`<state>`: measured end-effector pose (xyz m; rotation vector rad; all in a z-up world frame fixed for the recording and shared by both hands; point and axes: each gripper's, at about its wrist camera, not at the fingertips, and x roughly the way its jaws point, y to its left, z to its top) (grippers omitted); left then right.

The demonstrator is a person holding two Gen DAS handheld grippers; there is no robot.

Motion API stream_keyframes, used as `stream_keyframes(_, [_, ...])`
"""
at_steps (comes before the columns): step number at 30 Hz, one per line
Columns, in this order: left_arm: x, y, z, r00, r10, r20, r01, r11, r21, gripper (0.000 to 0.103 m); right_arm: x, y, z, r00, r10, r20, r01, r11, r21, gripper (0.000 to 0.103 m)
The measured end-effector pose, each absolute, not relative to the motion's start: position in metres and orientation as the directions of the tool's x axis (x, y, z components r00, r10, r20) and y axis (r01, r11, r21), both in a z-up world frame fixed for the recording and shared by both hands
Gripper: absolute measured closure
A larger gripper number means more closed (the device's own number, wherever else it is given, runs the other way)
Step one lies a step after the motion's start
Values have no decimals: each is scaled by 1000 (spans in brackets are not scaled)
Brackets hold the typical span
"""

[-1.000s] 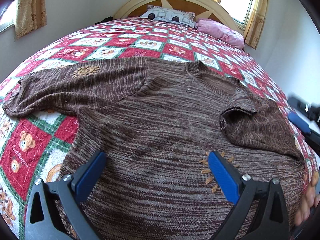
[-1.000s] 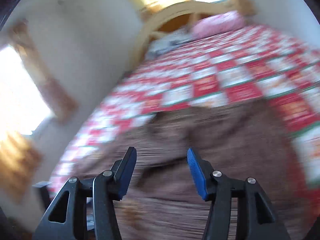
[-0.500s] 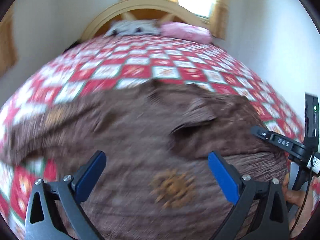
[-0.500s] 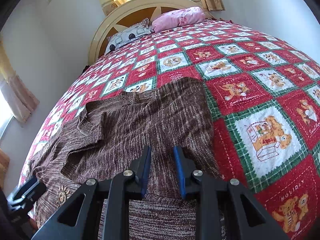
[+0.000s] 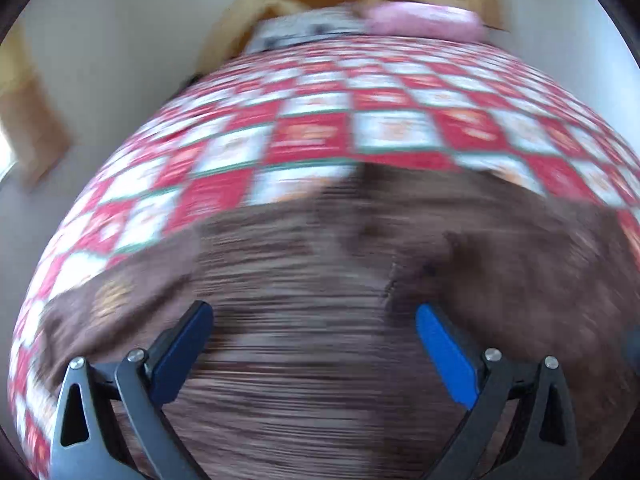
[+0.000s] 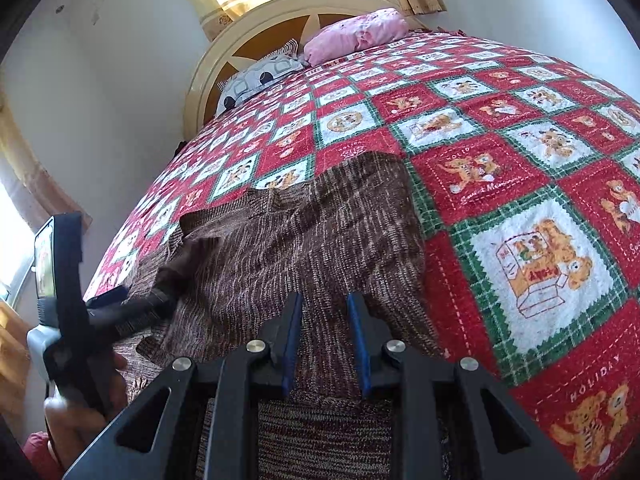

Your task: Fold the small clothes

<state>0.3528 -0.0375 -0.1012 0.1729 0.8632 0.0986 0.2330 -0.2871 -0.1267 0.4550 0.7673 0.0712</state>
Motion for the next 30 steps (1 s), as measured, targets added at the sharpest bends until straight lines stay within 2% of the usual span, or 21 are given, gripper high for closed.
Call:
stream_keyframes(2, [348,-20,-98,643,168,-747,-51,983,177,0,232,-288,-126,729,228,-645,98,898,429,78])
stream_keyframes(8, [296,-8,-85,665,26,-747,28,998,61,0,213,-292,-108,811,231,-537,53,885,462,78])
stream_keyframes(11, [275,-10,-86,652,-31,-758,51,999,3,0,221,-277,-109,781,231,-580,31,914,405,78])
stream_keyframes(14, [258,5,-90,654,-41,-755,32,999,-27,0,239,-265,-124,692,245,-679,24,932,361,78])
stream_keyframes(18, [238,58,-87,662,-1,-749,-76,995,-68,0,237,-269,-124,701,249,-668,24,928,371,78])
stream_keyframes(23, [222,162,-70,718,184,-671,-346,931,-115,0,234,-272,-125,706,255,-661,26,923,384,78])
stream_keyframes(26, [221,228,-73,711,196,-675,-468,848,-247,0,235,-271,-125,703,252,-665,26,925,378,78])
stream_keyframes(28, [223,266,-83,699,198,-687,-540,776,-326,3,236,-270,-125,703,253,-665,26,925,379,78])
stream_keyframes(30, [230,289,-97,682,180,-709,-567,742,-357,12,235,-270,-125,702,253,-665,27,925,380,77])
